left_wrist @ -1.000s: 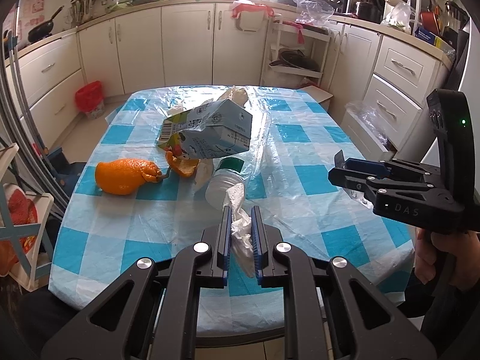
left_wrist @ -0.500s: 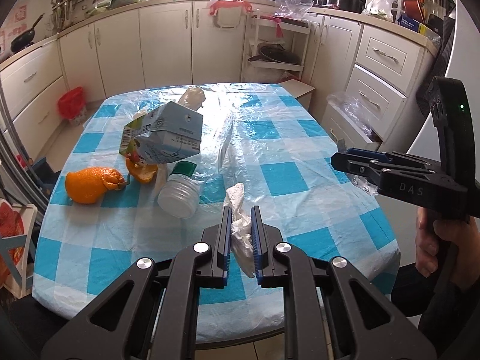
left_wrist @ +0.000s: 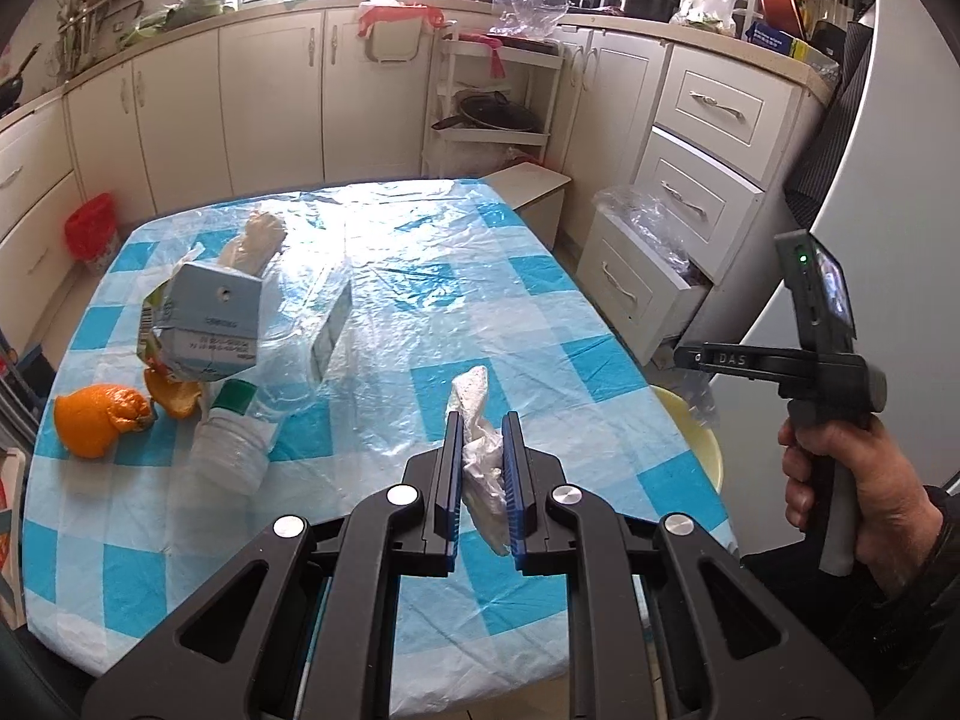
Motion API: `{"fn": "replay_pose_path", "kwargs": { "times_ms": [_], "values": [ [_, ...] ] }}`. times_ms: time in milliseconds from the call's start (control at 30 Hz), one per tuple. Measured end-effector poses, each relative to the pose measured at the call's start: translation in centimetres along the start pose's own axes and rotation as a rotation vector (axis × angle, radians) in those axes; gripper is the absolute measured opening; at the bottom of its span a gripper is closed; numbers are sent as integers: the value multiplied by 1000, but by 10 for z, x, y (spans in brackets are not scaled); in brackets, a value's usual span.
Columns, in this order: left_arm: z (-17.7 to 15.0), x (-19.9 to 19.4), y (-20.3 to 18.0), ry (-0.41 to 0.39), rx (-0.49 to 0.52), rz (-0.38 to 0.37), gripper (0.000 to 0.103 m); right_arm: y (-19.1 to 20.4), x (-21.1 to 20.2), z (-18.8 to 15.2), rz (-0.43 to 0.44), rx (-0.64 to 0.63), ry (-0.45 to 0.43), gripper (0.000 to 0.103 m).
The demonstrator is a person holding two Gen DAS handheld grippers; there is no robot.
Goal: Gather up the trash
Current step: 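Open both tools over the yellow bucket to drop blister pack and tissue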
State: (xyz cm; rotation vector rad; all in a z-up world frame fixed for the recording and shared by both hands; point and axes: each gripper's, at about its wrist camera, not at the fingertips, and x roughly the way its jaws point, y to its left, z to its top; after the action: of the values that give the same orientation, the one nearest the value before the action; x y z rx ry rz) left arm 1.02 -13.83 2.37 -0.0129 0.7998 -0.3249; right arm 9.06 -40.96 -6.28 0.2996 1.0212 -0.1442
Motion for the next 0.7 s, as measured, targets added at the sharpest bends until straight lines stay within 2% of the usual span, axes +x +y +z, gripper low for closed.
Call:
{"fn": "replay_pose_path", "kwargs": {
  "times_ms": [67, 167, 267, 367, 467, 533, 633, 700],
  "values": [
    [4, 5, -8, 3, 7, -21, 12, -9, -3, 4, -11, 54, -15, 54],
    [8, 13, -20, 15, 13, -57, 12, -9, -29, 13, 27, 77, -108, 61],
    [15, 25, -38, 36, 18, -112, 12, -2, -64, 29, 77, 56, -241, 69],
    [22, 39, -63, 55, 32, -177, 12, 4, -97, 48, 82, -1, -384, 75],
    [31, 57, -96, 72, 44, -240, 12, -1, -117, 62, 82, -16, -488, 78],
    [36, 72, -115, 84, 48, -271, 12, -11, -120, 67, 105, 25, -500, 78],
    [40, 105, -140, 131, 40, -309, 12, -20, -114, 72, 144, 80, -473, 78],
    [40, 134, -155, 175, 30, -313, 16, -22, -114, 74, 145, 91, -464, 78]
  ]
}}
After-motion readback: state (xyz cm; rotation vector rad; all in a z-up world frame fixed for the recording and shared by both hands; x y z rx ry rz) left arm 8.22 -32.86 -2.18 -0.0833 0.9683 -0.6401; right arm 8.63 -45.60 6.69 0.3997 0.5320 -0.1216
